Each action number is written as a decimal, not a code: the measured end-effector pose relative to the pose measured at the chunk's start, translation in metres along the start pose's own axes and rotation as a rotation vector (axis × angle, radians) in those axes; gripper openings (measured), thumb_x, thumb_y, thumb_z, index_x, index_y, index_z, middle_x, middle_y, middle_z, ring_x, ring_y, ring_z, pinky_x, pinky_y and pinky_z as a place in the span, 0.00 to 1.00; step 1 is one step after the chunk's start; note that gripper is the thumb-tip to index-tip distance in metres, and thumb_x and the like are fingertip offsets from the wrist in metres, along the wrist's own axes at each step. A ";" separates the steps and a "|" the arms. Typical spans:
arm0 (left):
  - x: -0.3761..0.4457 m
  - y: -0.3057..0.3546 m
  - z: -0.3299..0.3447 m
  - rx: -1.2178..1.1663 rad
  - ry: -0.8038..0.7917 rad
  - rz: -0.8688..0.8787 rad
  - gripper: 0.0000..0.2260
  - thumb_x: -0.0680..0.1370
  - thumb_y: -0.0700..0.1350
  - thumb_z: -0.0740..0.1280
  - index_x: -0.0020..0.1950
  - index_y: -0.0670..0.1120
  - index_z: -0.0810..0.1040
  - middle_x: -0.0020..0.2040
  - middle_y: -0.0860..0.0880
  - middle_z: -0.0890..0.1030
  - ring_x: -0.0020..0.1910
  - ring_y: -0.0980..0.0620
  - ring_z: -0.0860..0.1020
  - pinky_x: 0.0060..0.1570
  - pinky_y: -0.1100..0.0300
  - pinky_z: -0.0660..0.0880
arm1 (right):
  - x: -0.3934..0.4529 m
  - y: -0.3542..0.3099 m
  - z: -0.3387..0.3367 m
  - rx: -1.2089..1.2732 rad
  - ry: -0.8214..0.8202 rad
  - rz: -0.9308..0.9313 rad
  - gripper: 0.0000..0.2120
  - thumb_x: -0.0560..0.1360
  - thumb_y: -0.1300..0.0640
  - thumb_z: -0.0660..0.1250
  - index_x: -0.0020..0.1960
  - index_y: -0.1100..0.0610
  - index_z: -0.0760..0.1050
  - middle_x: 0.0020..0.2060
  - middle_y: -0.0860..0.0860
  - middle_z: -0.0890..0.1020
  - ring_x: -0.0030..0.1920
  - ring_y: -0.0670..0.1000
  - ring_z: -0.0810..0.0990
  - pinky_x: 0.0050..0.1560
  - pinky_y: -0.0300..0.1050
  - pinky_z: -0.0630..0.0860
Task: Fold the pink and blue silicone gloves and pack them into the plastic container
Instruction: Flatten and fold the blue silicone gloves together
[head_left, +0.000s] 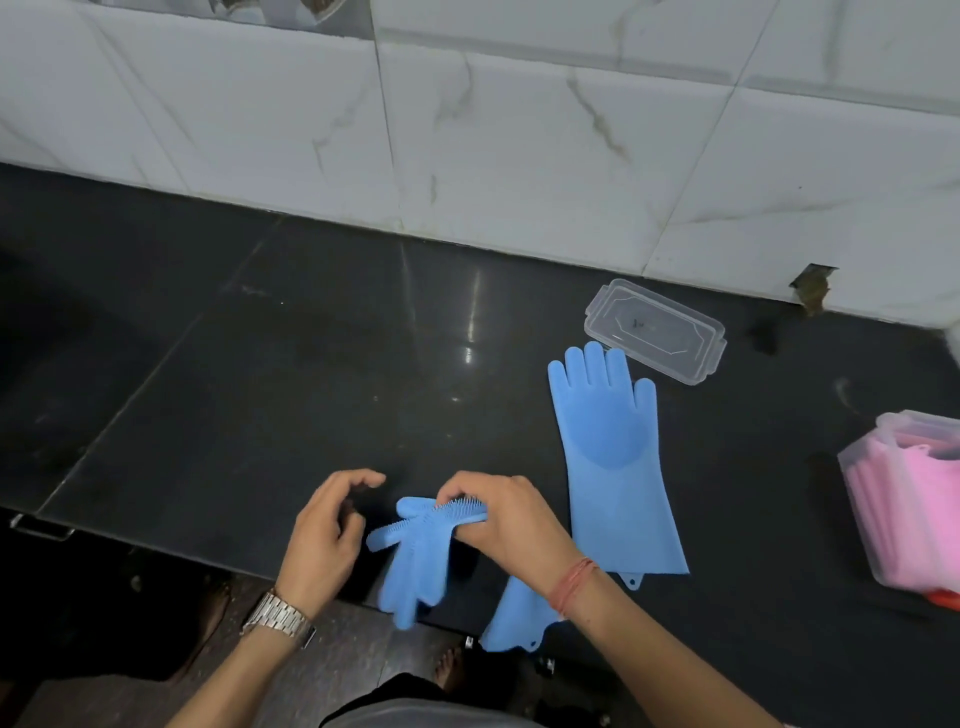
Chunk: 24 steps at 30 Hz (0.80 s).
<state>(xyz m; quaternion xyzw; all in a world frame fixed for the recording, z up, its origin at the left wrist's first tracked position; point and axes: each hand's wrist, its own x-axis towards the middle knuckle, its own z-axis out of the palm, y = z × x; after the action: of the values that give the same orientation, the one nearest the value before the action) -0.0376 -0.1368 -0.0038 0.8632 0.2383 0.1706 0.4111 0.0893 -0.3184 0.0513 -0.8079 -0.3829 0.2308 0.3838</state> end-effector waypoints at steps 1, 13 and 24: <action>0.001 0.003 0.005 -0.045 -0.018 0.008 0.29 0.68 0.23 0.60 0.53 0.57 0.76 0.53 0.56 0.80 0.50 0.59 0.77 0.51 0.69 0.71 | -0.002 -0.002 -0.006 0.038 0.008 -0.016 0.05 0.69 0.58 0.70 0.43 0.50 0.81 0.33 0.44 0.80 0.30 0.41 0.73 0.34 0.36 0.68; 0.011 0.083 0.079 -1.049 -0.440 -0.547 0.27 0.79 0.62 0.54 0.65 0.45 0.76 0.61 0.44 0.79 0.59 0.45 0.78 0.60 0.50 0.74 | -0.045 0.045 -0.060 1.106 0.319 0.538 0.17 0.79 0.46 0.62 0.58 0.56 0.82 0.50 0.56 0.86 0.51 0.57 0.85 0.51 0.52 0.81; -0.003 0.144 0.145 -0.935 -0.409 -0.339 0.19 0.76 0.44 0.69 0.66 0.51 0.73 0.62 0.45 0.79 0.58 0.41 0.80 0.55 0.44 0.78 | -0.092 0.099 -0.099 1.078 0.082 0.322 0.25 0.77 0.65 0.62 0.71 0.48 0.68 0.64 0.51 0.79 0.63 0.56 0.79 0.62 0.58 0.75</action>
<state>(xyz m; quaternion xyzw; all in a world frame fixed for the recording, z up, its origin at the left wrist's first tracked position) 0.0702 -0.3083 0.0228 0.5529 0.1882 0.0181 0.8115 0.1434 -0.4763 0.0394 -0.5542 -0.0677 0.4178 0.7167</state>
